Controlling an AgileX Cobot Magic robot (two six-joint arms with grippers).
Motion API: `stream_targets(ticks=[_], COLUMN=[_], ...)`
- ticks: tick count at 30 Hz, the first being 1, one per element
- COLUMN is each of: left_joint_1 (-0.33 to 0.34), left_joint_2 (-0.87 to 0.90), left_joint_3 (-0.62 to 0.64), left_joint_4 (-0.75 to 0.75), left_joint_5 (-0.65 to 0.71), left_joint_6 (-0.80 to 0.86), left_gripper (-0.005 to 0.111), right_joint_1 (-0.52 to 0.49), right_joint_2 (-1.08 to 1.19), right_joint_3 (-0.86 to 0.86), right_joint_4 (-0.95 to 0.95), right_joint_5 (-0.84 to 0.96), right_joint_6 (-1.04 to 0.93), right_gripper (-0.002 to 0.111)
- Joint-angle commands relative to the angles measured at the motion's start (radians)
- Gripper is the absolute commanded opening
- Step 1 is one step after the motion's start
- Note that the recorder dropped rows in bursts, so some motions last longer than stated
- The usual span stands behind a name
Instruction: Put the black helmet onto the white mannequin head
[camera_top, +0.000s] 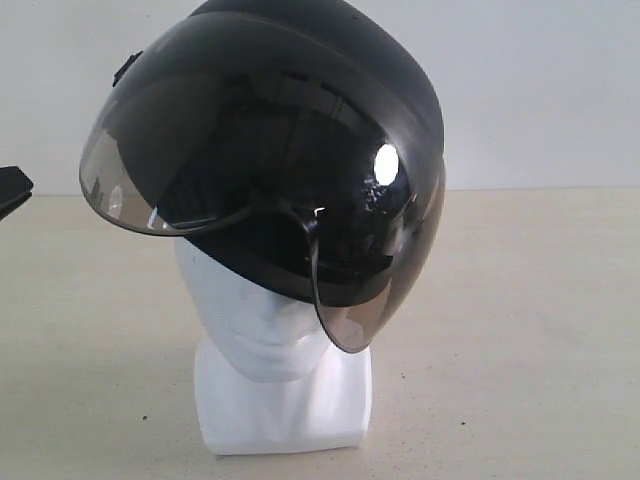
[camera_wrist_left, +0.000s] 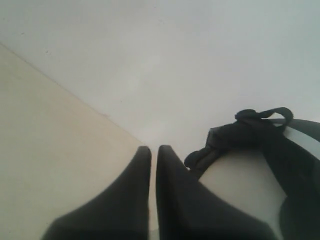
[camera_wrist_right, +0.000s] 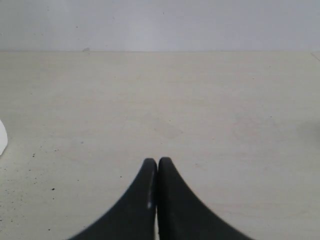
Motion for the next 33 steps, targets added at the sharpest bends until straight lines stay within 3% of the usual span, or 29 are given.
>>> stream_targets(ticks=[1, 4, 13, 20, 24, 33], left_joint_1=[0.004, 0.004, 0.004, 0.004, 0.004, 0.004], left_joint_2=[-0.07, -0.126, -0.251, -0.261, -0.261, -0.273], left_joint_3=[-0.003, -0.015, -0.015, -0.015, -0.015, -0.015], left_joint_4=[0.087, 0.106, 0.164, 0.164, 0.169, 0.264], left_joint_5=[-0.03, -0.011, -0.03, -0.025, -0.056, -0.139], left_joint_6=[-0.037, -0.112, -0.11, -0.043, -0.043, -0.032], left_gripper=[0.004, 0.004, 0.004, 0.004, 0.004, 0.004], right_joint_1=[-0.002, -0.002, -0.002, -0.002, -0.002, -0.002], right_joint_2=[-0.006, -0.006, -0.006, -0.006, -0.006, -0.006], right_joint_3=[0.0, 0.0, 0.0, 0.0, 0.0, 0.0], right_joint_4=[-0.006, -0.006, -0.006, -0.018, -0.121, -0.159], right_joint_5=[-0.004, -0.004, -0.004, -0.004, -0.048, -0.082], right_joint_6=[0.002, 0.002, 0.002, -0.013, -0.142, -0.201], right_gripper=[0.0, 0.0, 0.0, 0.0, 0.0, 0.0])
